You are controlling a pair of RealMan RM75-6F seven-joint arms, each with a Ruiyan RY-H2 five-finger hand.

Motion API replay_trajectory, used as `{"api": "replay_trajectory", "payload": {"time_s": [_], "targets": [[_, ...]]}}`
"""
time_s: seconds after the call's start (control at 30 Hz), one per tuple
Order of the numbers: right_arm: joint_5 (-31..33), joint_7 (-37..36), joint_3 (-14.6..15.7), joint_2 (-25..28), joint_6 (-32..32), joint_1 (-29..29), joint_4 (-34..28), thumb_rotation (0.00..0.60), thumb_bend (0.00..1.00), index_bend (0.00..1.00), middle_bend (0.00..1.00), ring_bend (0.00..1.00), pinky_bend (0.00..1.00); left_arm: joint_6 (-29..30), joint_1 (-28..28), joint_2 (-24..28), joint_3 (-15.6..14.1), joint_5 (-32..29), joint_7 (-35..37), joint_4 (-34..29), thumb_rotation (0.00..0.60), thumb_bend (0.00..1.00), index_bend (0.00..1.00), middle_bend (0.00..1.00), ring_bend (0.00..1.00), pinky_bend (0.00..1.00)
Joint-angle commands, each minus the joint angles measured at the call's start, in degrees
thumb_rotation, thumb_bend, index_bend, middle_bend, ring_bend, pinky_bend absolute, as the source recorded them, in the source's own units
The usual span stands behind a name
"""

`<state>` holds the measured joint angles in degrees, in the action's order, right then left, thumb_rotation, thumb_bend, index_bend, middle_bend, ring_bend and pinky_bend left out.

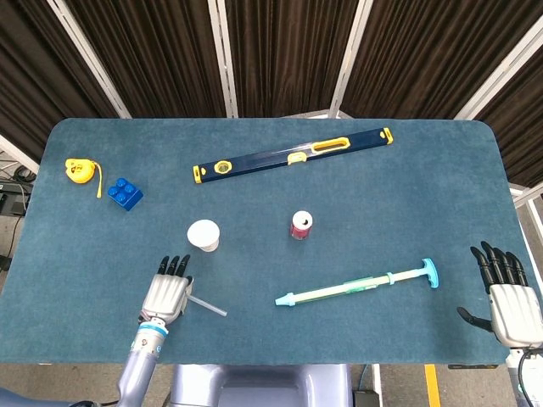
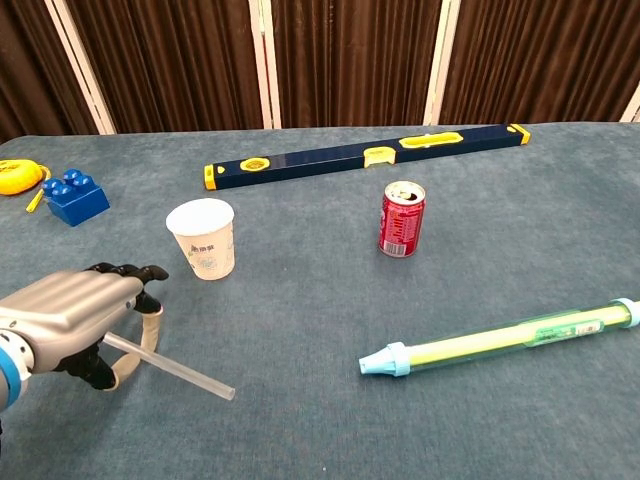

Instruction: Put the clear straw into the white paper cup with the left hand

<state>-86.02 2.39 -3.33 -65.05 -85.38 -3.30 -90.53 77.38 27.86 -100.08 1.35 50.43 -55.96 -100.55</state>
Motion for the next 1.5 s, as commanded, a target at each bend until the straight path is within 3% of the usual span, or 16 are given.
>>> {"api": "replay_trajectory", "payload": {"time_s": [0.03, 0.4, 0.67, 0.8, 0.9, 0.97, 1.2, 1.5], "targets": [[0.01, 0.01, -0.01, 0.0, 0.0, -0.01, -0.01, 0.6, 0.09, 0.0, 0.0, 0.0, 0.0, 0.33, -0.1, 0.86, 0.19, 0.84, 0.84, -0.95, 0.6, 0.52, 0.52, 0.0, 0.0, 0.0], [0.0, 0.18, -0.01, -0.05, -0.06, 0.03, -0.05, 0.6, 0.09, 0.0, 0.0, 0.0, 0.0, 2.95, -1.04, 7.36, 4.58, 7.19, 10.07, -11.11, 0.6, 0.52, 0.54, 0.0, 0.0, 0.0], [0.01, 0.22, -0.04, -0.05, -0.08, 0.03, -0.08, 0.6, 0.09, 0.0, 0.0, 0.0, 0.0, 0.93, -1.4, 10.43, 12.45, 6.5, 24.92, -16.08, 0.6, 0.52, 0.53, 0.0, 0.0, 0.0], [0.01, 0.15, -0.02, -0.03, -0.04, 0.02, -0.06, 0.6, 0.09, 0.0, 0.0, 0.0, 0.0, -4.27, -0.86, 11.33, 18.64, 0.6, 36.22, -16.88, 0.6, 0.52, 0.52, 0.0, 0.0, 0.0], [0.03, 0.07, -0.03, 0.0, 0.01, 0.01, -0.11, 0.6, 0.09, 0.0, 0.0, 0.0, 0.0, -11.04, 0.19, 12.13, 25.24, -8.78, 46.65, -15.49, 0.6, 0.52, 0.51, 0.0, 0.0, 0.0], [0.08, 0.0, -0.03, 0.03, 0.05, 0.01, -0.11, 0.6, 0.09, 0.0, 0.0, 0.0, 0.0, -14.6, 1.29, 12.95, 27.61, -12.97, 49.96, -13.82, 0.6, 0.52, 0.5, 0.0, 0.0, 0.0], [0.16, -0.14, -0.07, 0.09, 0.19, -0.06, -0.16, 0.6, 0.09, 0.0, 0.0, 0.0, 0.0, -18.25, 2.95, 13.33, 29.92, -16.98, 54.87, -10.08, 0.6, 0.52, 0.51, 0.0, 0.0, 0.0], [0.13, -0.26, -0.05, 0.11, 0.17, -0.04, -0.12, 0.6, 0.09, 0.0, 0.0, 0.0, 0.0, -22.65, 4.46, 12.33, 29.7, -16.15, 59.63, -4.18, 0.6, 0.52, 0.5, 0.0, 0.0, 0.0]]}}
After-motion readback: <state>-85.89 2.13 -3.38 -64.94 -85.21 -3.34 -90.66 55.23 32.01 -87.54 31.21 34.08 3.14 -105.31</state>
